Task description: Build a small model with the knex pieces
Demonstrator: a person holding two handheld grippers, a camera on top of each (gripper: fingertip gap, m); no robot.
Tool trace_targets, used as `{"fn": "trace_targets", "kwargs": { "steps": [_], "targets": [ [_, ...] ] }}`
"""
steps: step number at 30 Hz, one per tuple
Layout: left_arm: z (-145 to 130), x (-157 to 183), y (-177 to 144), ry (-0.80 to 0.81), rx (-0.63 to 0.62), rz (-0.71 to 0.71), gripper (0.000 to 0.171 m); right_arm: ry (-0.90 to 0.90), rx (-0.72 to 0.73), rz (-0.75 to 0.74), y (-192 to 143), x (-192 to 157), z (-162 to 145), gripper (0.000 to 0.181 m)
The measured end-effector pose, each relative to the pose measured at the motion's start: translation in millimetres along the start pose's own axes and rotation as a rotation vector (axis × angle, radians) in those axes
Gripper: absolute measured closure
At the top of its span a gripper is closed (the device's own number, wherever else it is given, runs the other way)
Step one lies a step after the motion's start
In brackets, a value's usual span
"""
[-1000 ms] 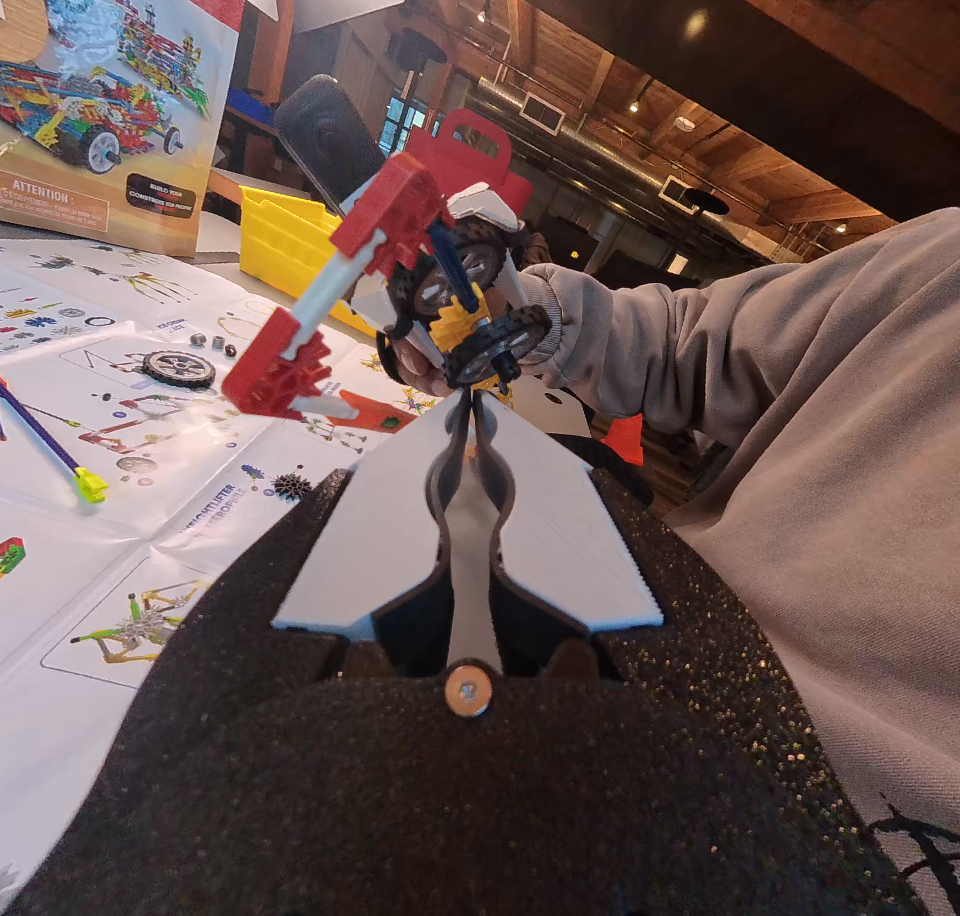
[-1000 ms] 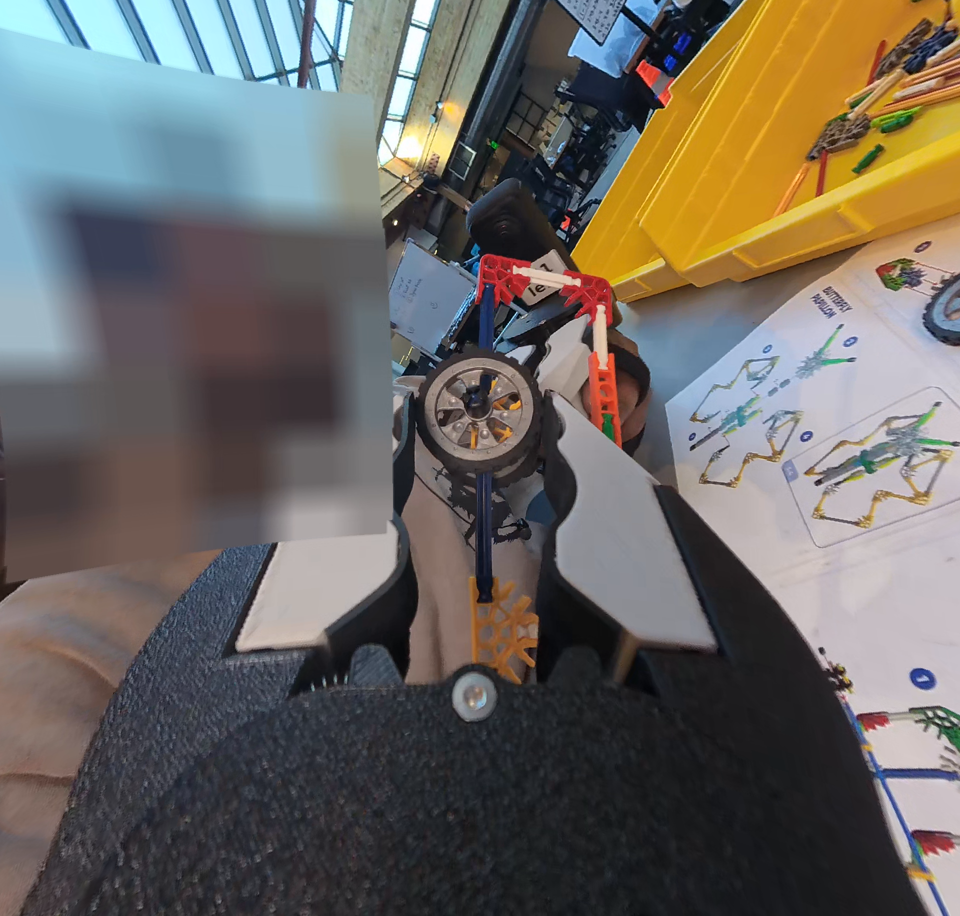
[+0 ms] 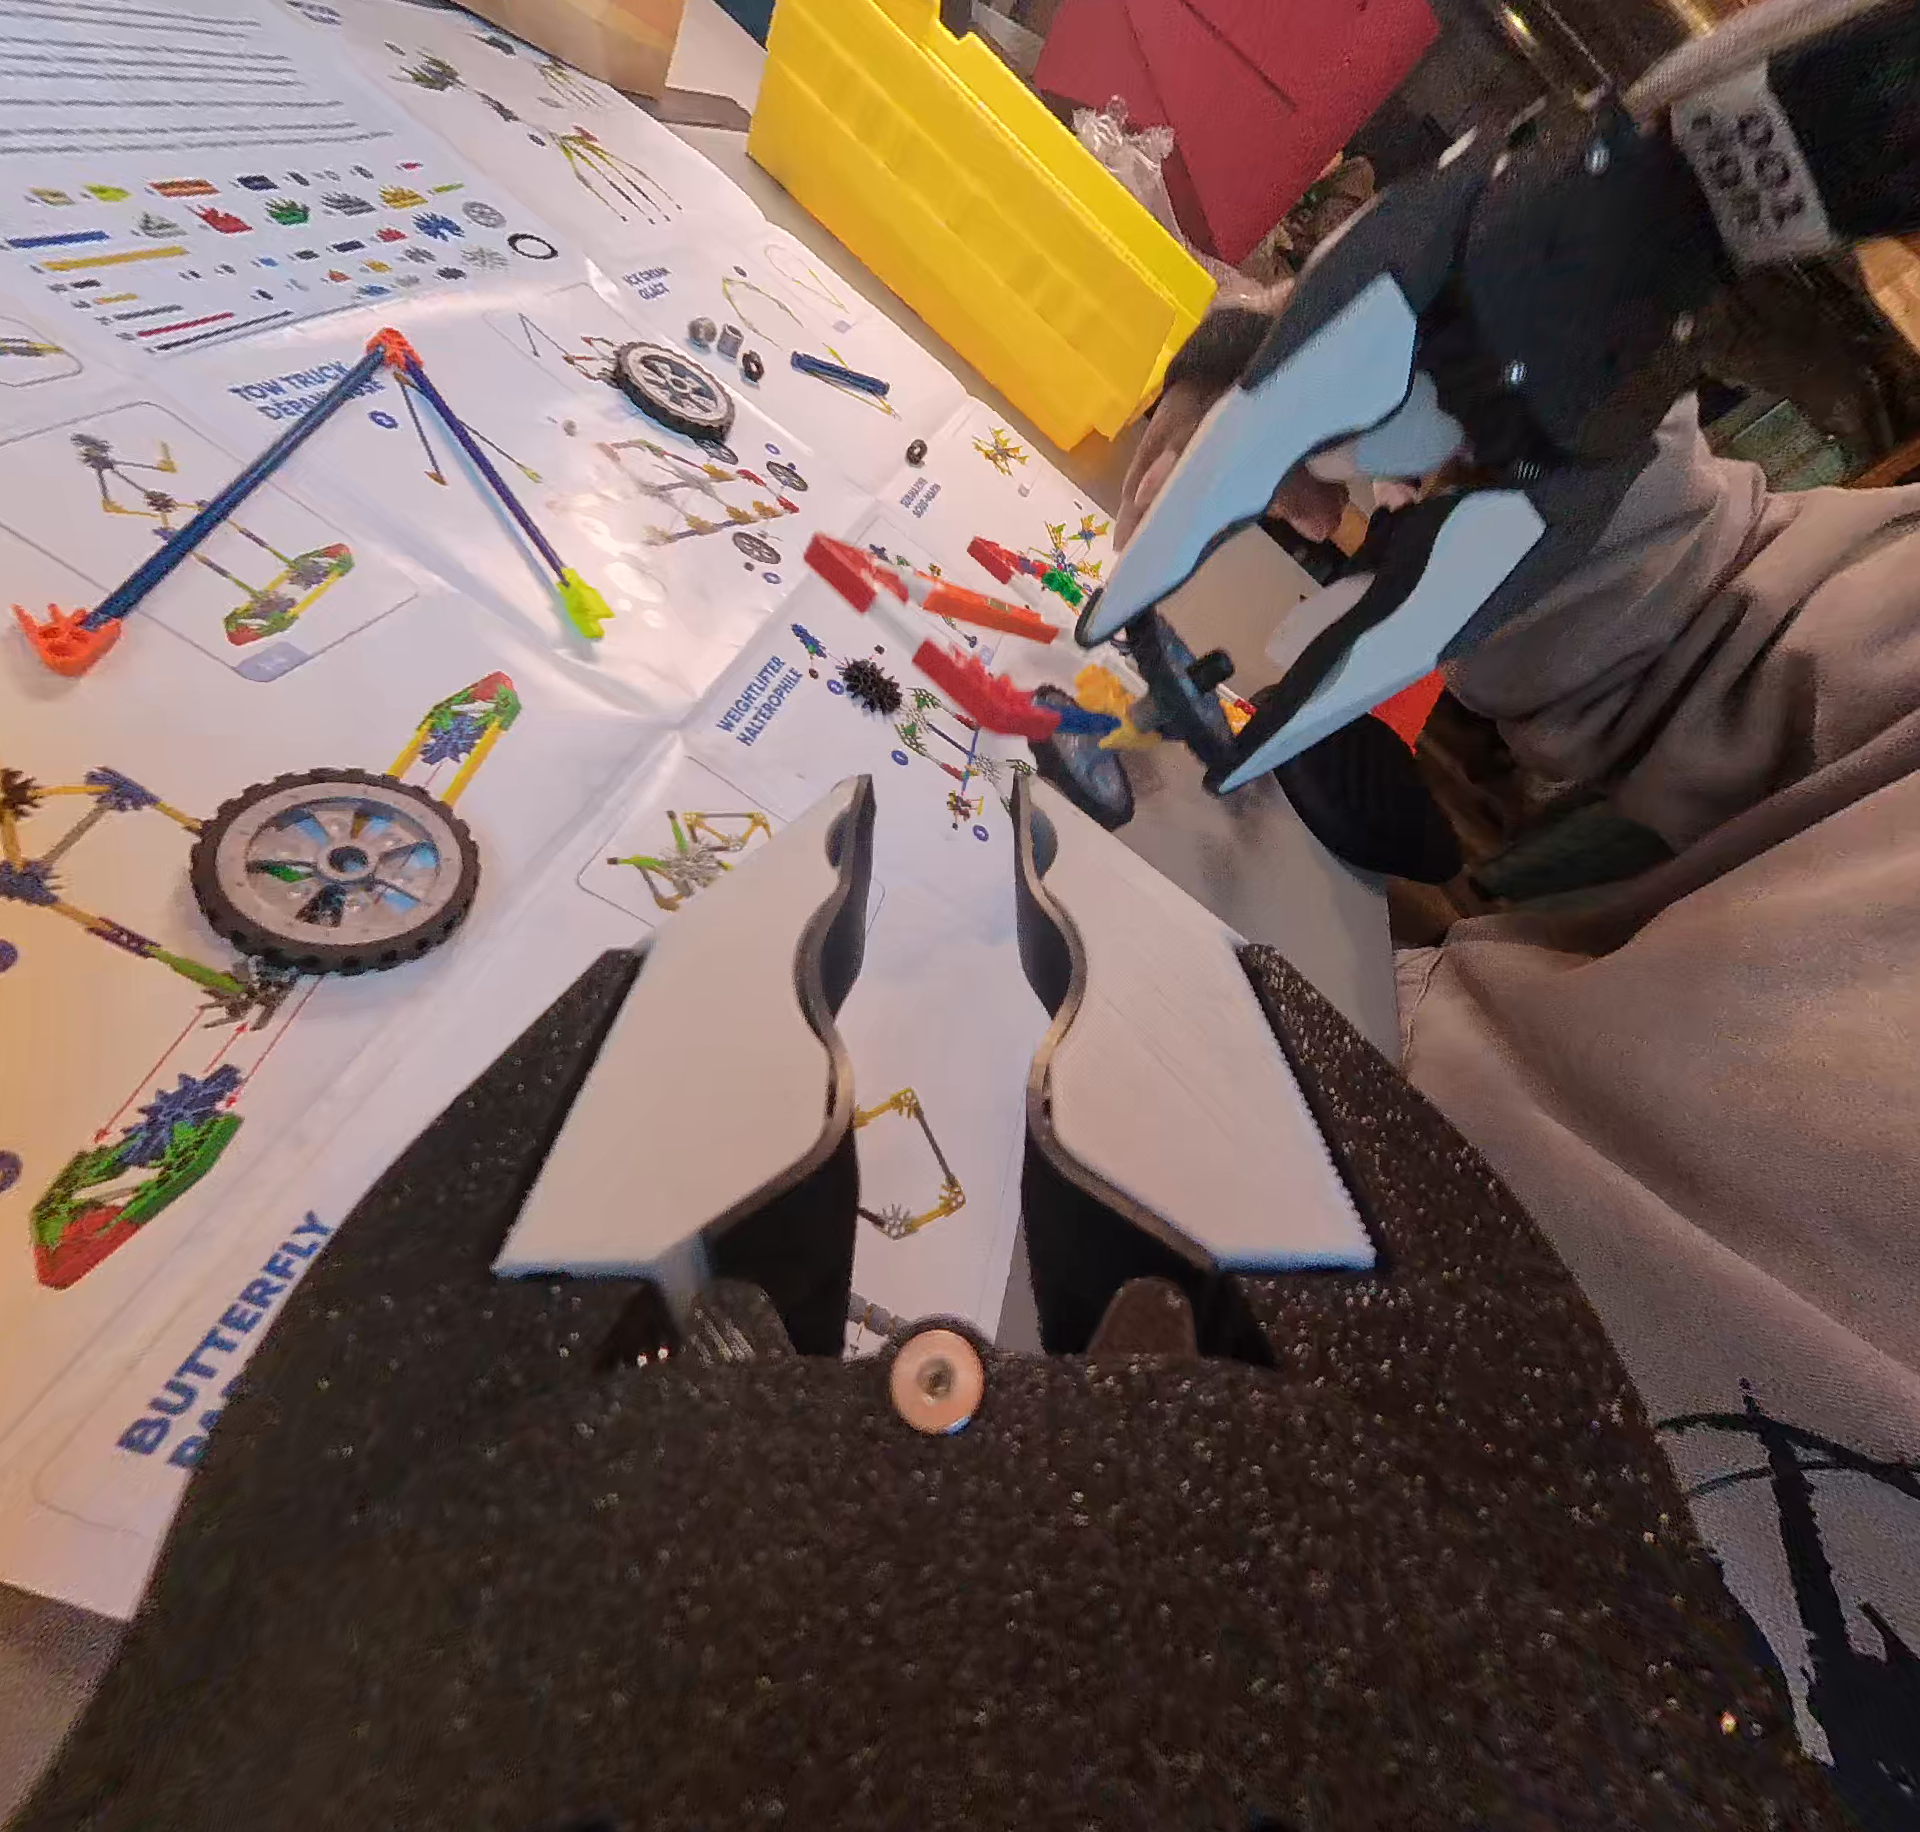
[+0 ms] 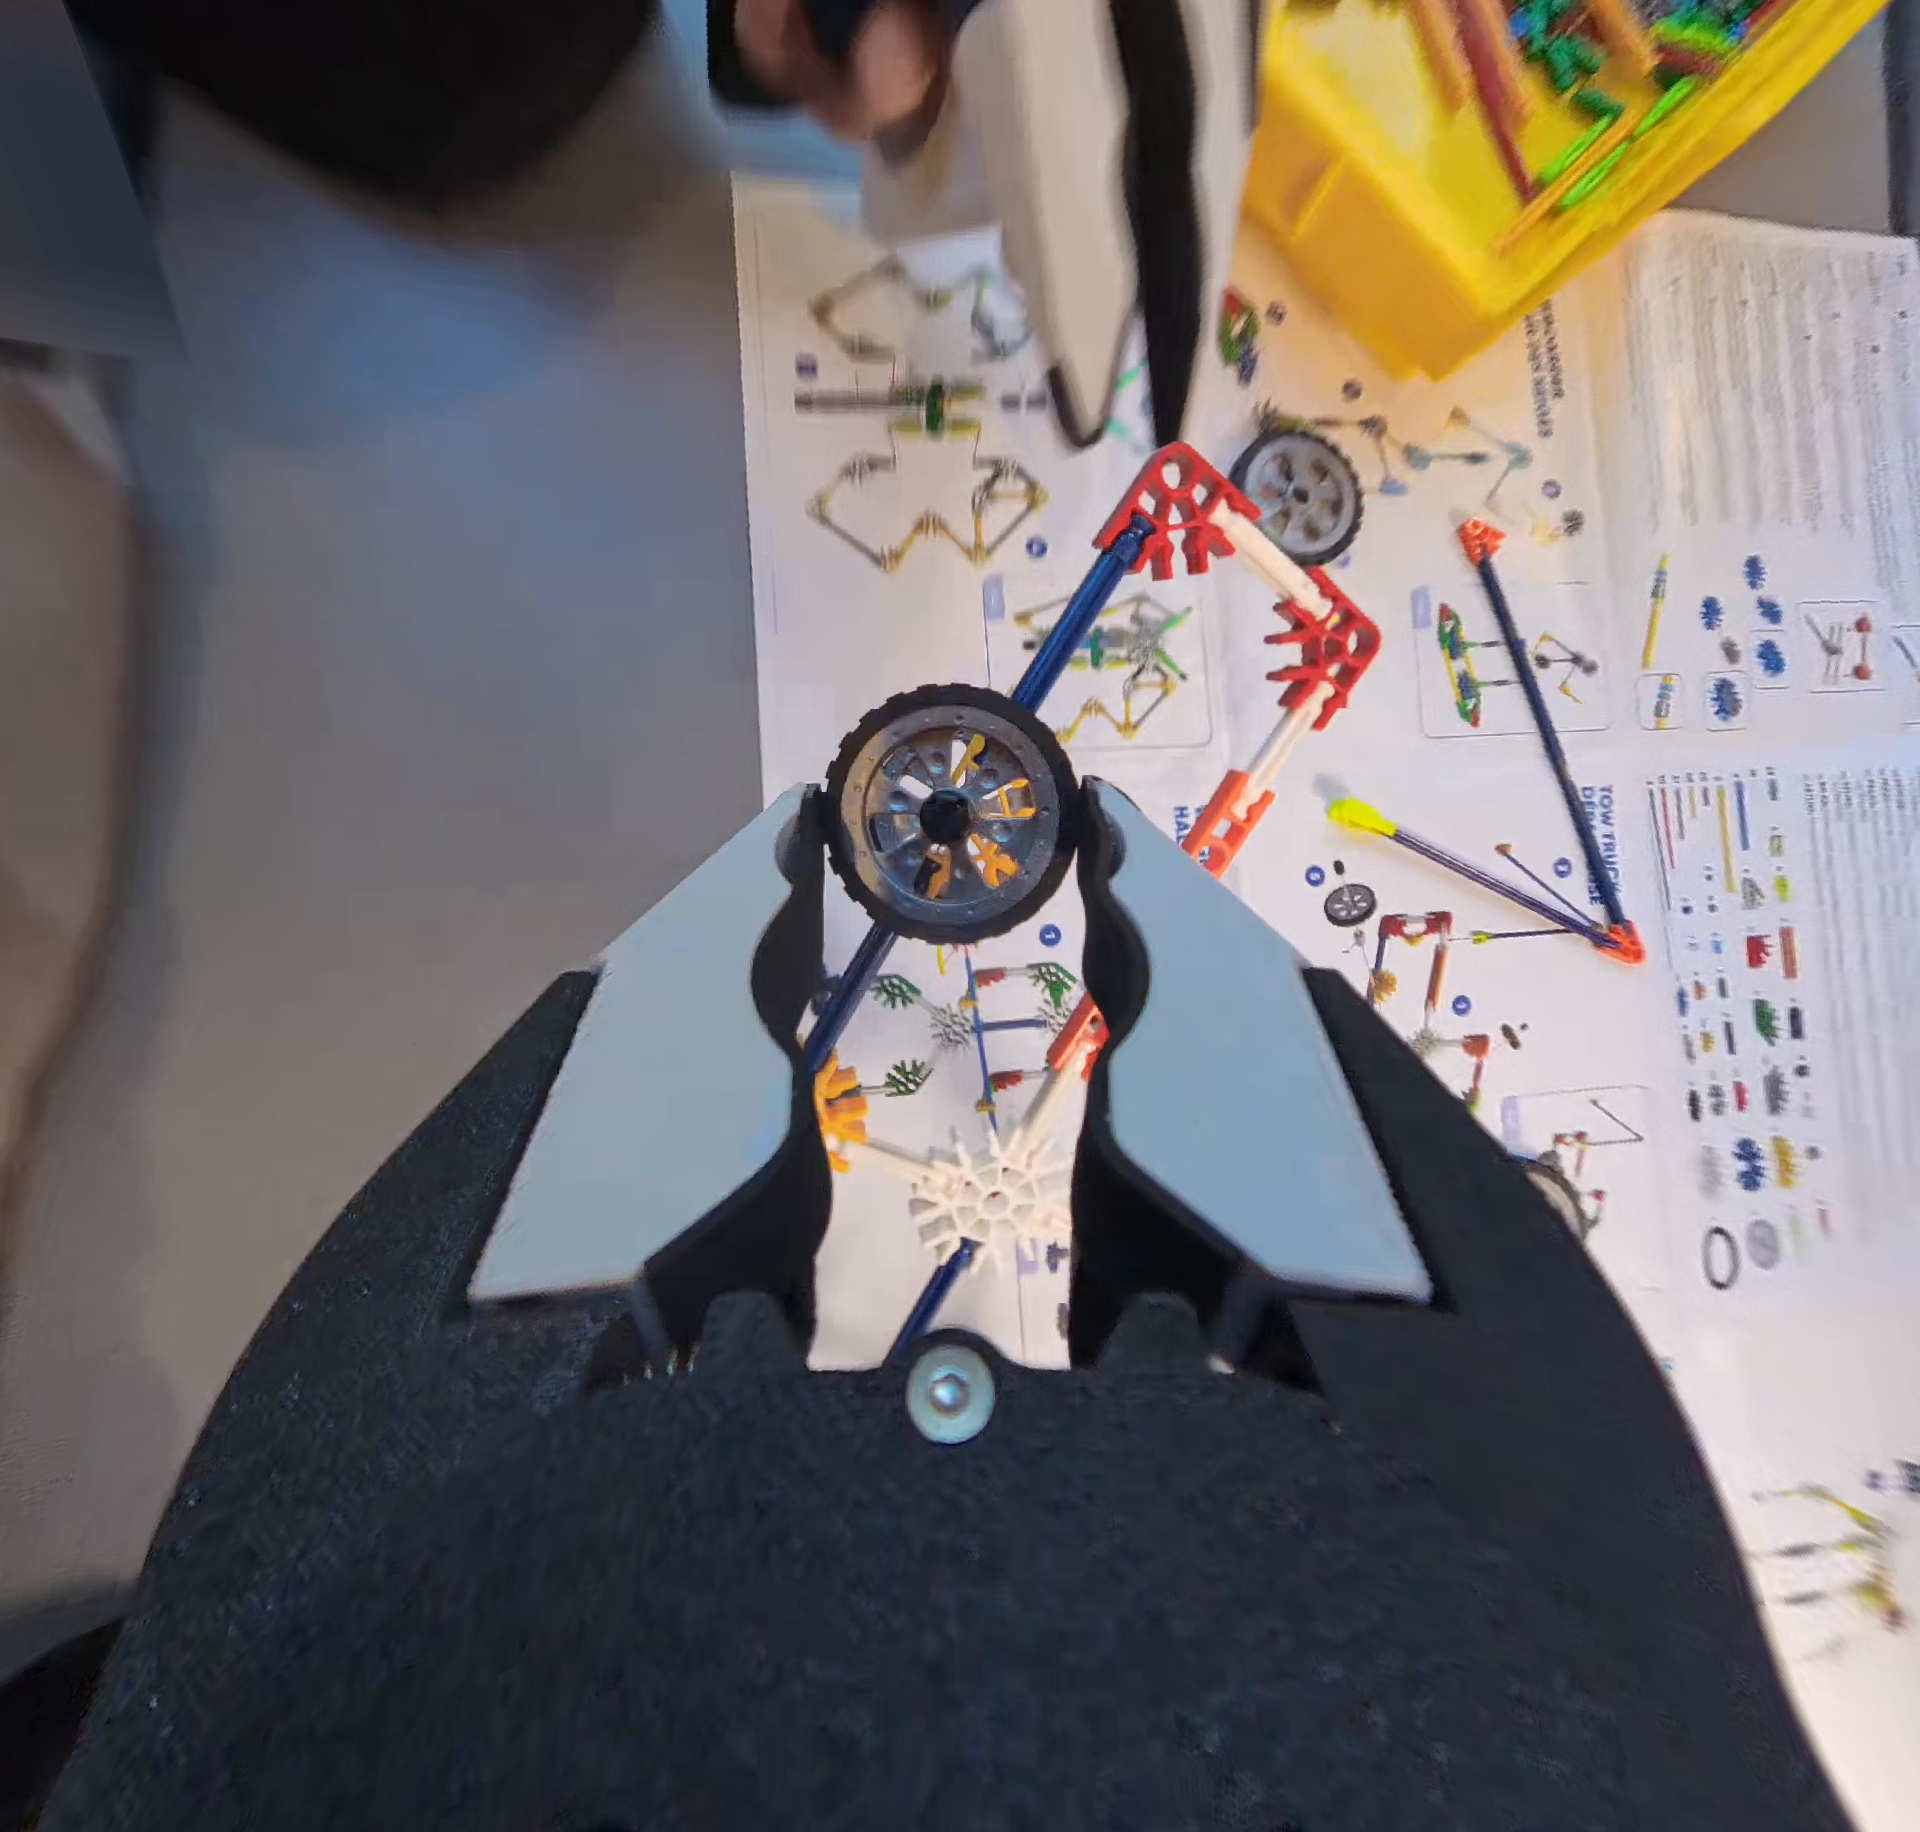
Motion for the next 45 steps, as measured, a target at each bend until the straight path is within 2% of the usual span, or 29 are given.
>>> {"fn": "trace_targets", "kwargs": {
  "steps": [2,6,8,10,13,17,19,20,22,25,28,32,35,39,41,45],
  "targets": [
    [-1.5,-7.5,-1.4,-0.018,0.005,0.019,0.147,-0.054,-0.057,-0.021,19.6,-6.4,-10.5,0.134],
    [-16.2,-17.1,9.2,-0.007,-0.061,0.066,0.144,-0.018,-0.101,0.023,45.0,-12.0,-27.2,0.133],
    [-23.5,-16.4,15.9,0.002,-0.101,0.069,0.142,0.01,-0.086,0.027,45.5,-9.9,-29.0,0.132],
    [-29.8,-16.7,20.8,0.019,-0.138,0.083,0.143,0.029,-0.074,0.024,41.8,-8.2,-30.2,0.121],
    [-33.7,-17.2,23.8,0.033,-0.163,0.1,0.143,0.065,-0.004,0.021,28.9,-7.9,-25.6,0.122],
    [-33.8,-19.6,24.0,0.052,-0.169,0.137,0.143,0.121,0.098,0.006,15.5,-7.2,-19.2,0.147],
    [-34.2,-20.1,24.5,0.061,-0.174,0.148,0.143,0.143,0.079,-0.003,23.4,-9.7,-24.3,0.165],
    [-34.6,-20.1,25.0,0.063,-0.175,0.15,0.143,0.133,0.039,-0.026,29.8,-9.7,-30.9,0.169],
    [-35.3,-20.2,25.6,0.065,-0.181,0.153,0.144,0.125,0.062,-0.041,30.0,-9.6,-29.0,0.174],
    [-35.3,-19.6,25.5,0.067,-0.181,0.149,0.145,0.134,0.084,-0.045,23.2,-9.9,-27.4,0.164],
    [-35.8,-19.4,25.6,0.068,-0.185,0.15,0.145,0.167,0.124,-0.043,7.7,-12.1,-29.7,0.163],
    [-35.8,-19.3,25.9,0.082,-0.19,0.161,0.145,0.225,0.126,-0.07,-10.0,-16.6,-47.4,0.163],
    [-35.4,-18.7,26.2,0.114,-0.195,0.175,0.145,0.232,0.045,-0.102,-12.1,-25.9,-69.8,0.161],
    [-33.2,-20.7,25.5,0.138,-0.185,0.213,0.146,0.197,-0.083,-0.158,-16.8,-40.3,-99.7,0.144],
    [-30.3,-23.5,23.0,0.138,-0.167,0.234,0.146,0.202,-0.118,-0.202,-25.7,-42.2,-111.0,0.143],
    [-30.8,-26.7,22.2,0.12,-0.168,0.244,0.145,0.256,-0.163,-0.183,-30.6,-51.8,-129.2,0.144]
  ]
}}
Point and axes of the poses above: each gripper's, where its closed fingertips meet, y out along the fingers, z out of its top, x = y × z across the jaws, the point moved 4 cm from there along -y, back along the fingers, and after that the axes turned 8 degrees about y, right-handed, at the moved point
